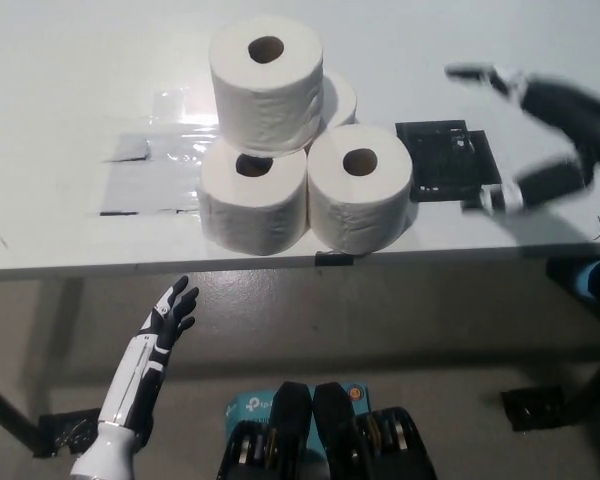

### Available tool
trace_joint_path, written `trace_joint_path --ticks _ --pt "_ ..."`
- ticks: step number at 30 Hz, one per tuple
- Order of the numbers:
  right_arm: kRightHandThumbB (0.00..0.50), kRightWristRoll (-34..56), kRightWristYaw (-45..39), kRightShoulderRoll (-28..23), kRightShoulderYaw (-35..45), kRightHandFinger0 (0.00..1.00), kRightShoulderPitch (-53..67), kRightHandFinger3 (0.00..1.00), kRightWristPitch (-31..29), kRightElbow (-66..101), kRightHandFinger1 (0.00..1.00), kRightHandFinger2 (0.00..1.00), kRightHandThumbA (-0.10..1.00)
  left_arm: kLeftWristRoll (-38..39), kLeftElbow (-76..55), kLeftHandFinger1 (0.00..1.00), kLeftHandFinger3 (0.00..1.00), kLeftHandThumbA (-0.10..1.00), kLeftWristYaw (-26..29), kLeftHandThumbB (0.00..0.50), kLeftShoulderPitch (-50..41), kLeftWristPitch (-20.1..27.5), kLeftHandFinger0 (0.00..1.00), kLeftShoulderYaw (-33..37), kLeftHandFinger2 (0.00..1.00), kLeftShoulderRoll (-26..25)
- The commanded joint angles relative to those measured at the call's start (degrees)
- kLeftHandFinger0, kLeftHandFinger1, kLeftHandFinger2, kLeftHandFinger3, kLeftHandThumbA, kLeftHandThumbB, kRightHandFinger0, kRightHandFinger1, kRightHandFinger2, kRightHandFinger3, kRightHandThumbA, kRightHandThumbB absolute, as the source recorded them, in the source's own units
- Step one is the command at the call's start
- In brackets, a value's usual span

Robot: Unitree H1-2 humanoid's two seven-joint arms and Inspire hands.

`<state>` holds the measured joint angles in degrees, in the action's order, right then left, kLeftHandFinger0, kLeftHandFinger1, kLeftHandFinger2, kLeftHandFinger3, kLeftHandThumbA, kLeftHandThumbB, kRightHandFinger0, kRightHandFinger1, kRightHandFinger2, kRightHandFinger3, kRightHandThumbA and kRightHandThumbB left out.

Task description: A few rolls of toilet paper are kept infront of the robot and the robot uses its right hand to lift one of the rolls and and places it on top of the other rolls to stack it.

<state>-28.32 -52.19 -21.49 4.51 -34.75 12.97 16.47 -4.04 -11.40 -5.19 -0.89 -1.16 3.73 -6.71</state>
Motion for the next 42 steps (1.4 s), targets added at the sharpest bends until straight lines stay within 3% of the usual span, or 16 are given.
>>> trace_joint_path --ticks 1,3,4,8,12,14,15,17,20,22,24,25,30,32,35,42 --pt "0.355 32.87 28.16 12.11 20.57 1.0 23.82 1.0 -8.51 37.88 1.0 1.0 1.0 1.93 -0.68 1.0 1.0 1.0 -0.62 0.335 -0.66 4.08 1.0 -0.66 1.0 -0.54" --pt "0.39 29.74 29.07 16.95 18.47 1.0 26.74 1.0 -10.51 36.41 1.0 1.0 1.0 2.48 -0.92 1.0 1.0 1.0 -0.89 0.34 -1.15 3.54 1.0 -0.77 1.0 -0.61" --pt "0.432 28.61 29.08 18.87 17.59 1.0 28.12 1.0 -10.2 36.2 1.0 1.0 1.0 2.47 -1.03 1.0 1.0 1.0 -0.91 0.336 -1.15 3.34 1.0 -0.79 1.0 -0.67" --pt "0.313 27.4 29.92 24.87 16.05 1.0 33.73 1.0 -20.57 27.16 1.0 1.0 1.0 2.71 -1.62 1.0 1.0 1.0 -1.35 0.307 -1.18 2.44 1.0 -0.75 1.0 -0.99" --pt "0.285 23.9 27.7 27.42 14.06 1.0 37.72 1.0 -25.27 13.5 1.0 1.0 1.0 2.78 -1.62 1.0 1.0 1.0 -1.48 0.315 -2.75 3.12 1.0 -0.48 1.0 -0.99" --pt "0.235 20.92 27.88 27.76 12.77 1.0 37.66 1.0 -28.19 3.62 1.0 1.0 1.0 2.94 -1.49 1.0 1.0 1.0 -1.3 0.298 -2.79 3.08 1.0 -0.64 1.0 -0.81" --pt "0.245 19.64 28.3 27.88 12.49 1.0 38.02 1.0 -28.42 1.32 1.0 1.0 1.0 3.04 -1.43 1.0 1.0 1.0 -1.44 0.31 -3.07 3.23 1.0 -0.51 1.0 -0.8" --pt "0.186 20.03 28.94 28.93 12.3 1.0 37.82 1.0 -29.7 -7.0 1.0 1.0 1.0 2.75 -1.74 1.0 1.0 1.0 -1.48 0.321 -3.8 3.11 1.0 -0.22 1.0 -0.75" --pt "0.16 21.3 29.77 29.01 12.72 1.0 37.63 1.0 -32.91 -15.7 1.0 1.0 1.0 2.42 -2.02 1.0 1.0 1.0 -1.3 0.366 -5.11 3.39 1.0 0.3 1.0 -0.23" --pt "0.172 22.92 28.83 28.85 12.79 1.0 37.61 1.0 -31.25 -17.89 1.0 1.0 1.0 1.91 -1.47 1.0 1.0 1.0 -1.09 0.369 -5.43 4.48 1.0 0.38 1.0 -0.29" --pt "0.179 22.64 29.22 28.38 12.67 1.0 37.53 1.0 -31.32 -19.16 1.0 1.0 1.0 2.04 -1.39 1.0 1.0 1.0 -1.11 0.332 -5.56 4.62 1.0 0.33 1.0 -0.32" --pt "0.159 22.57 29.46 27.64 12.63 1.0 37.23 1.0 -31.67 -20.58 1.0 1.0 1.0 2.13 -1.72 1.0 1.0 1.0 -1.23 0.343 -5.6 3.96 1.0 0.33 1.0 -0.39" --pt "0.151 22.5 31.13 26.26 12.04 1.0 36.4 1.0 -32.4 -23.47 1.0 1.0 1.0 2.22 -2.7 1.0 1.0 1.0 -1.22 0.391 -5.3 2.63 1.0 0.27 1.0 -0.29" --pt "0.146 22.64 31.78 25.53 11.4 1.0 36.22 1.0 -33.46 -24.67 1.0 1.0 1.0 2.39 -2.69 1.0 1.0 1.0 -1.3 0.384 -5.1 2.82 1.0 0.28 1.0 -0.34" --pt "0.138 23.77 32.15 25.06 10.37 1.0 36.24 1.0 -33.24 -24.87 1.0 1.0 1.0 2.56 -2.07 1.0 1.0 1.0 -1.39 0.319 -4.91 3.48 1.0 0.34 1.0 -0.47" --pt "0.137 24.7 33.88 23.64 7.81 1.0 36.67 1.0 -32.72 -24.73 1.0 1.0 1.0 2.6 -1.82 1.0 1.0 1.0 -1.3 0.299 -4.85 3.68 1.0 0.31 1.0 -0.51"
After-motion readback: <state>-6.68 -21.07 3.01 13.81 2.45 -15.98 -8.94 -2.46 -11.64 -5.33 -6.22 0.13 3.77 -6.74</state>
